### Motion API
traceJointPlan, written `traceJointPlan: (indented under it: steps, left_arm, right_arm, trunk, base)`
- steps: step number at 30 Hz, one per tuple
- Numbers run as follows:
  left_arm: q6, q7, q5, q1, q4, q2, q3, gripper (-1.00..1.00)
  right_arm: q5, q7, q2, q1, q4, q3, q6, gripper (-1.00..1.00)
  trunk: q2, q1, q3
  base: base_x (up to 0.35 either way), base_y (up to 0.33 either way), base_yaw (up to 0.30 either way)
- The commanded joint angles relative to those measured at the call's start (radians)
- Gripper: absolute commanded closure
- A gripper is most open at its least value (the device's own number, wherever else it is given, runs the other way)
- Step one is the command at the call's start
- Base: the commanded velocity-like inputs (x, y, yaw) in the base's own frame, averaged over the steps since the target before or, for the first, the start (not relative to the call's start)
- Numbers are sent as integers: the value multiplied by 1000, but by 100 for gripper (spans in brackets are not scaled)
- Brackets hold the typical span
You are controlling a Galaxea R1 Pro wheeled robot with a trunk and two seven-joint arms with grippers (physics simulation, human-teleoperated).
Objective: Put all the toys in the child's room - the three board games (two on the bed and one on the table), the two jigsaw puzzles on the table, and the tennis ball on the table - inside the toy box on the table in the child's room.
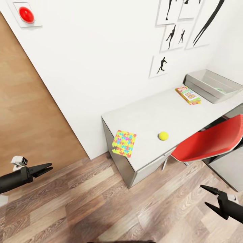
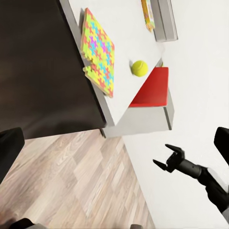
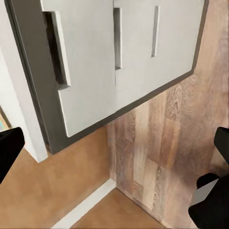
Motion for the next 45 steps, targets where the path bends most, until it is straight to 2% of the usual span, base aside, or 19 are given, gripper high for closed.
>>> traceJointPlan:
  steps: [1, 2, 5, 6, 8, 9, 12, 13, 15, 16, 18, 19, 21, 25, 33, 45]
  left_arm:
    - [3, -4, -3, 0, 0, 0, 1, -100]
    - [3, -3, -3, 0, 0, -1, 0, -100]
    - [3, -3, -4, 0, 1, -1, 0, -100]
    - [3, -3, -4, 0, 1, -1, 0, -100]
    - [3, -2, -6, 0, 2, -1, 0, -100]
    - [3, -1, -12, 0, 4, -1, 0, -100]
    - [3, -2, -35, 0, 7, -2, 0, -100]
    - [3, -2, -56, 0, 9, -3, 0, -100]
    - [3, -2, -79, 0, 14, -5, 1, -100]
    - [2, -2, -102, 0, 24, -9, 2, -100]
    - [2, -2, -122, 0, 33, -17, 2, -100]
    - [2, -2, -138, 0, 39, -28, 3, -100]
    - [2, -2, -155, -1, 48, -47, 3, -100]
    - [2, -1, -168, -4, 55, -62, 3, -100]
    - [2, 1, -177, -6, 58, -70, 3, -100]
    - [2, 2, -177, -7, 57, -73, 3, -100]
  right_arm:
    - [42, 11, 14, 5, 1, -1, -11, -100]
    - [115, 22, 40, 15, 0, -1, -42, -100]
    - [232, 67, 77, 30, -1, 1, -86, -100]
    - [314, 116, 100, 37, 1, 2, -116, -100]
    - [398, 178, 120, 41, 3, 4, -148, -100]
    - [481, 254, 135, 44, 1, 5, -181, -100]
    - [592, 392, 149, 46, -3, 5, -220, -100]
    - [653, 496, 154, 47, 1, 5, -240, -100]
    - [704, 600, 158, 48, 5, 5, -261, -100]
    - [747, 701, 161, 48, 9, 5, -285, -100]
    - [781, 794, 163, 48, 12, 4, -314, -100]
    - [803, 875, 164, 49, 11, 2, -343, -100]
    - [822, 974, 164, 49, 6, 1, -373, -100]
    - [837, 1070, 165, 49, 1, 0, -393, -100]
    - [840, 1119, 166, 49, -1, -1, -405, -100]
    - [835, 1139, 166, 49, -2, 0, -406, -100]
  trunk:
    - [-2, 1, 0]
    - [-2, 1, 2]
    - [-2, 1, 6]
    - [-2, 1, 8]
    - [-2, 1, 11]
    - [-2, 1, 13]
    - [-2, 1, 17]
    - [-2, 1, 19]
    - [-2, 1, 22]
    - [-2, 1, 23]
    - [-2, 1, 26]
    - [-2, 1, 28]
    - [-2, 1, 31]
    - [-2, 1, 37]
    - [-2, 1, 50]
    - [-2, 1, 69]
  base:
    - [0, 0, -125]
    - [0, 0, -125]
    - [0, 0, -125]
    - [0, 0, -125]
    - [0, 0, -125]
    - [0, 0, -125]
    - [0, 0, -125]
    - [0, 0, -125]
    - [0, 0, -125]
    - [0, 0, -125]
    - [0, 0, -125]
    - [0, 0, -114]
    - [0, 0, -83]
    - [0, 0, -46]
    - [0, 0, -66]
    - [0, 0, -79]
